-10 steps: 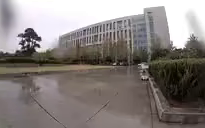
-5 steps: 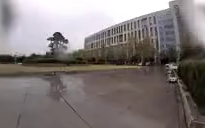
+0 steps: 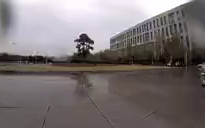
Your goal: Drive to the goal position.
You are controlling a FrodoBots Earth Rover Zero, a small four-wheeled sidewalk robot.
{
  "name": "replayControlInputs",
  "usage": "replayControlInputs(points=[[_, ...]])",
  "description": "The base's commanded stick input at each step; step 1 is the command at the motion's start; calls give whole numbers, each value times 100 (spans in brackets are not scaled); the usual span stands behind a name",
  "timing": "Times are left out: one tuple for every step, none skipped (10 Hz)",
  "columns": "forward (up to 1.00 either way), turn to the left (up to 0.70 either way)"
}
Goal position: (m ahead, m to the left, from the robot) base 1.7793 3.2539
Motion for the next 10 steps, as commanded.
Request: replayControlInputs(points=[[0,45],[0,45],[0,45],[0,45],[0,45],[0,45],[0,45],[0,45],[0,45],[0,45]])
